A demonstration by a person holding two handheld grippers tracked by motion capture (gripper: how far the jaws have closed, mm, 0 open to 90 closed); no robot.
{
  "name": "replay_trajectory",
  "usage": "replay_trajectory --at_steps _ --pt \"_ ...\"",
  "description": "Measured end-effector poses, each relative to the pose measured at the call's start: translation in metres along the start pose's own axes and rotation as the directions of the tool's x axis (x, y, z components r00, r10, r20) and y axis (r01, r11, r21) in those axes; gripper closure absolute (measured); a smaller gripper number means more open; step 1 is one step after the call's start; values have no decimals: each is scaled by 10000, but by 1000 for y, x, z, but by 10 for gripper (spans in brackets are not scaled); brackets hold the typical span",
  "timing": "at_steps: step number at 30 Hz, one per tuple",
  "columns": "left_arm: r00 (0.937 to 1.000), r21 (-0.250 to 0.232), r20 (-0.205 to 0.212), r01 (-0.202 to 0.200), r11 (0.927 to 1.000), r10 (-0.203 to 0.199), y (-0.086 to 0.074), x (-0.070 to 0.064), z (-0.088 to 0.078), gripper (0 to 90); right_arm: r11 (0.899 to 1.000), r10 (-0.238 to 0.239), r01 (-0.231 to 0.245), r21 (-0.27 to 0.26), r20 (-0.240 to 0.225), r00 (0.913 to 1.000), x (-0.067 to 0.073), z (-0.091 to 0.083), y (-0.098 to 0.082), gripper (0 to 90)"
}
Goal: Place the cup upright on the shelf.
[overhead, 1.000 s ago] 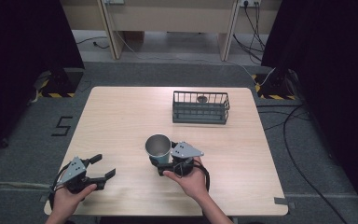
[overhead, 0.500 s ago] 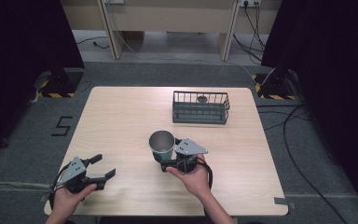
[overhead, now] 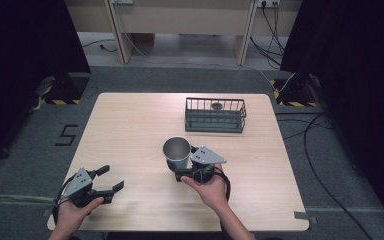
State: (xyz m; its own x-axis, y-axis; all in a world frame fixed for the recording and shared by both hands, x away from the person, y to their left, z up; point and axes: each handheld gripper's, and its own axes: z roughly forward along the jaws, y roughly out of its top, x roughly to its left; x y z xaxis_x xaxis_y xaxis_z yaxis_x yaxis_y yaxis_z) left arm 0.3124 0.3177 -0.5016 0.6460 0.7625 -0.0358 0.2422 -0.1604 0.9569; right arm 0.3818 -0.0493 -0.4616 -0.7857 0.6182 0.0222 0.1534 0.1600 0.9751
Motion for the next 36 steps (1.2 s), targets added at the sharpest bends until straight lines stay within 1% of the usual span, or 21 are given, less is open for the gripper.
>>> replay_trajectory --at_steps 9,25,36 --pt "10000 14 3 -5 10000 5 0 0 0 162 9998 60 -52 -194 380 9993 -9 -6 5 168" --pt "10000 12 -3 11 10000 -11 0 0 0 163 9993 132 -105 -351 776 9969 -20 -12 10 168" --pt "10000 4 -2 40 10000 -40 0 0 0 163 9986 245 -189 -493 1156 9930 -30 -18 15 168"
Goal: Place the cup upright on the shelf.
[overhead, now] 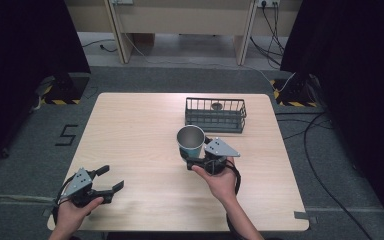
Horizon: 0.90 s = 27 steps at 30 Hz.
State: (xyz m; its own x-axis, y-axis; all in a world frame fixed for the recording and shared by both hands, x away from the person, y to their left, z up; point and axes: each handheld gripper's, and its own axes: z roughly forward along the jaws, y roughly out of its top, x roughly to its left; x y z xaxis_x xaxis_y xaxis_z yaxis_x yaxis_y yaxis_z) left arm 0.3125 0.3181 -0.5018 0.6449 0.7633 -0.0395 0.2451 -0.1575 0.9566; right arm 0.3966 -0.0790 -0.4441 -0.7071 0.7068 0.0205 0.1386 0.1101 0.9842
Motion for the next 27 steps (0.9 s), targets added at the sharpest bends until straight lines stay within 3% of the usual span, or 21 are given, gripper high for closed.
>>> replay_trajectory --at_steps 27 --pt "10000 37 -4 20 10000 -20 0 1 0 165 9995 212 -182 -261 1188 9927 -37 -10 16 168"
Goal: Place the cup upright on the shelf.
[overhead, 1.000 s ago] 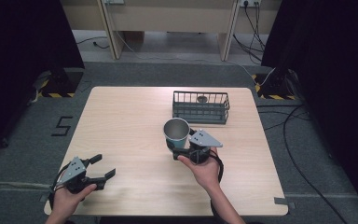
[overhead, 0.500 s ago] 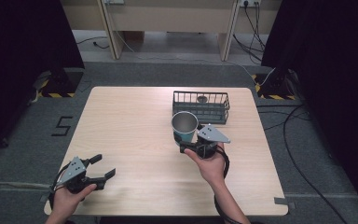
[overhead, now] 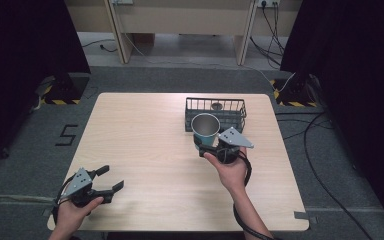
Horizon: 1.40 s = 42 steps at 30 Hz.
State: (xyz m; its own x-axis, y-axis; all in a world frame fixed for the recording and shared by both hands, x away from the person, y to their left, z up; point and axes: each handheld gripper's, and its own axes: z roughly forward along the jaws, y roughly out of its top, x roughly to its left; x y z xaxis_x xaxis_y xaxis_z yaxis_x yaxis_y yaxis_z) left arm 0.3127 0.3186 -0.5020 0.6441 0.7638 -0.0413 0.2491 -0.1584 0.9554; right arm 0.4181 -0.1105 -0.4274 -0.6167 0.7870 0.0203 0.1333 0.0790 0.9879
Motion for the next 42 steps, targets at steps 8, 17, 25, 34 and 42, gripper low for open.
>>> replay_trajectory --at_steps 8,17,25,34,42 --pt "10000 -7 -3 8 10000 -8 0 0 0 165 9999 120 -119 -70 215 9997 -8 2 5 169" --pt "10000 -20 -8 16 10000 -16 0 0 0 165 9998 179 -171 -131 622 9979 -20 4 9 169" --pt "10000 -25 -3 20 10000 -20 0 0 0 165 9995 302 -297 -63 911 9954 -29 6 9 169" --pt "10000 -23 10 23 10000 -23 0 0 0 165 9994 348 -334 -131 1284 9911 -41 7 16 169" --pt "10000 -34 4 40 10000 -40 0 0 0 165 9994 328 -311 -131 1569 9871 -53 13 23 169"
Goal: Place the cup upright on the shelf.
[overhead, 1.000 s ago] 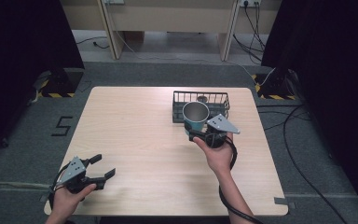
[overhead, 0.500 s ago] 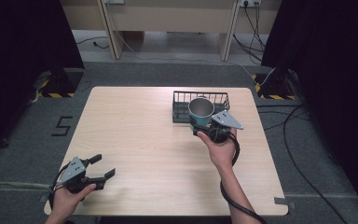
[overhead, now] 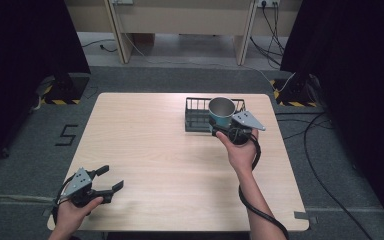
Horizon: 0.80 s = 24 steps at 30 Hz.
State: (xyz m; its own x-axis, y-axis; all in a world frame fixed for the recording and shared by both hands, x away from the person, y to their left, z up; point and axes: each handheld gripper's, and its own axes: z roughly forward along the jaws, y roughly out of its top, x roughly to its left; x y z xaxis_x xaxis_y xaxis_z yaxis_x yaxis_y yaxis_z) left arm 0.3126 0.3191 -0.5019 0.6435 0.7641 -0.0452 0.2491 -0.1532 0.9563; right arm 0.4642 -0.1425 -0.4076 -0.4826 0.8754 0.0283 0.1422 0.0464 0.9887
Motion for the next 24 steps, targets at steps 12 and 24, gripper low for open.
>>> replay_trajectory --at_steps 12,24 --pt "10000 -16 21 -6 10000 6 0 0 0 166 10000 48 -48 -2 338 9994 -15 15 14 168" --pt "10000 -17 16 11 10000 -11 0 0 0 166 9996 214 -224 169 603 9980 -26 38 21 168"
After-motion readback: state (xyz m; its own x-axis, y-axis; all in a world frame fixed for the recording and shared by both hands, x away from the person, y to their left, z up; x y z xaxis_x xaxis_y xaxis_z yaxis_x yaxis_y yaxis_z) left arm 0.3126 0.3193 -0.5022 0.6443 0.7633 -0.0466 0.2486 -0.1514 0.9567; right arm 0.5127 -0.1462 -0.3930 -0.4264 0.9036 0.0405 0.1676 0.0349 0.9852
